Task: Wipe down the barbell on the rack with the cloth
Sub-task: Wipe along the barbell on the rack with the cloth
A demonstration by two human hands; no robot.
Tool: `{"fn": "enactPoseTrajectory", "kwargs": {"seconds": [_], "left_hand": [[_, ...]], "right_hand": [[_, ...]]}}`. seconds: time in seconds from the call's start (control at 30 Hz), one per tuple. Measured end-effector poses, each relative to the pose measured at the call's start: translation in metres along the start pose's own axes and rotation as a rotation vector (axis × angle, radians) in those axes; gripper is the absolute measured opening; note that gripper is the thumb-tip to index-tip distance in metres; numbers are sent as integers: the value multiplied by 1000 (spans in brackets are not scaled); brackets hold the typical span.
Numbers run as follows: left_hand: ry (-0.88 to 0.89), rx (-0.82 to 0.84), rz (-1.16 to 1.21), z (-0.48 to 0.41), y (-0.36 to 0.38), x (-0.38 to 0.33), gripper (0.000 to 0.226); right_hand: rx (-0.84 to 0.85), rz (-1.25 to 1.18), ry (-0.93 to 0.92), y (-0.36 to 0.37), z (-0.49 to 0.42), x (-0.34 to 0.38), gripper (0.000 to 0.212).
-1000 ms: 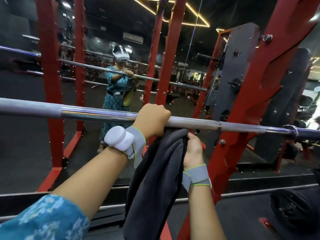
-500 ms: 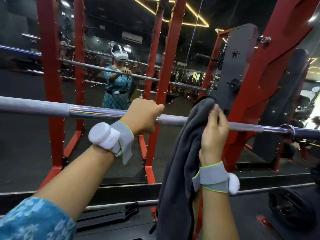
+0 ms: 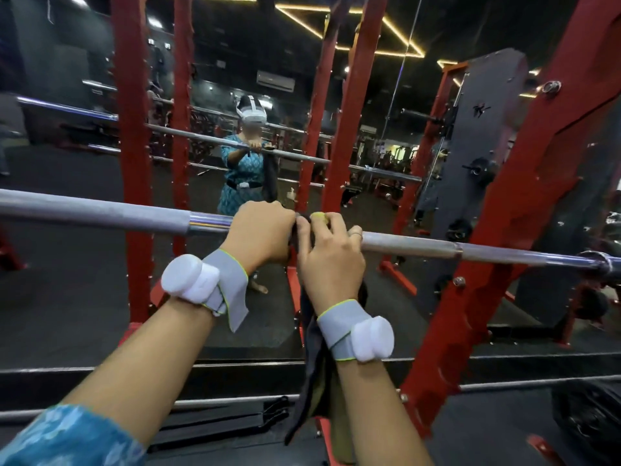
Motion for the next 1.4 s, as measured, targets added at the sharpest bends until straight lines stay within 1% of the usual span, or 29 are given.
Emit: {"fn": "enactPoseTrajectory", "kwargs": {"seconds": [0.07, 0.1, 0.2, 0.27, 0.3, 0.37, 0.43, 0.5, 0.57, 0.63, 0.67, 0.73, 0.8, 0.87, 0.93, 1.0, 1.07, 1.13, 1.2, 1.27, 1.33, 1.4], "left_hand": [[-10, -2, -10, 1, 1, 0, 20], [-14, 4, -11, 2, 2, -1, 19], [-31, 1, 2, 3, 3, -1, 14], [-50, -4, 13, 2, 4, -2, 14], [-58, -10, 15, 2, 4, -2, 16], [-69, -23, 16, 1, 5, -3, 19], [-77, -35, 31, 0, 6, -5, 20], [-79, -63, 37, 0, 6, -5, 22], [-75, -74, 42, 1, 6, -5, 20], [-65, -60, 53, 2, 7, -3, 12], [-66, -55, 53, 4, 7, -2, 13], [-66, -51, 49, 5, 6, -3, 19], [-61, -64, 59, 4, 5, -4, 15], [-54, -78, 62, 4, 5, -3, 12], [-49, -101, 59, 4, 6, -4, 14], [-41, -127, 60, 4, 6, -3, 15], [-30, -129, 63, 3, 6, -4, 16], [-9, -105, 61, 4, 7, -3, 16], [5, -81, 54, 4, 7, -1, 17], [9, -81, 57, 5, 7, -3, 19], [24, -87, 60, 4, 7, -1, 20], [33, -100, 51, 4, 8, -1, 18]], "right_hand": [[-16, -29, -13, -3, 2, -13, 38], [-4, -52, 14, -6, 1, -23, 38], [111, -150, 191, -11, -2, -56, 36], [114, -180, 260, -11, -5, -62, 36], [110, -156, 260, -10, -5, -58, 37], [64, -64, 207, -6, -4, -37, 38], [29, -2, 115, -2, 4, -14, 39], [9, 6, 27, 2, 12, -2, 39], [-8, -29, -9, 2, 15, -7, 38], [-37, -74, 37, -1, 12, -23, 38], [-45, -108, 87, -4, 10, -33, 38], [30, -210, 213, -8, 5, -48, 36], [96, -242, 298, -7, 3, -52, 35], [93, -185, 262, -7, 5, -36, 35], [40, -141, 136, -5, 10, -14, 37], [21, -138, 40, -1, 17, 2, 41], [24, -177, -1, -1, 19, 1, 42], [17, -222, 51, -5, 18, -13, 39], [33, -270, 202, -7, 15, -36, 34], [49, -301, 323, -8, 13, -53, 33], [37, -289, 358, -11, 13, -49, 34], [61, -263, 322, -10, 15, -33, 34]]}}
Point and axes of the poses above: each hand's wrist, its own z-axis away from the middle knuckle, its own y-axis out of the palm, x = y × z, the point moved 3 cm from there along -z, towards the middle knuckle, and after that the axes turned 14 degrees about x, right-handed, at the moved point
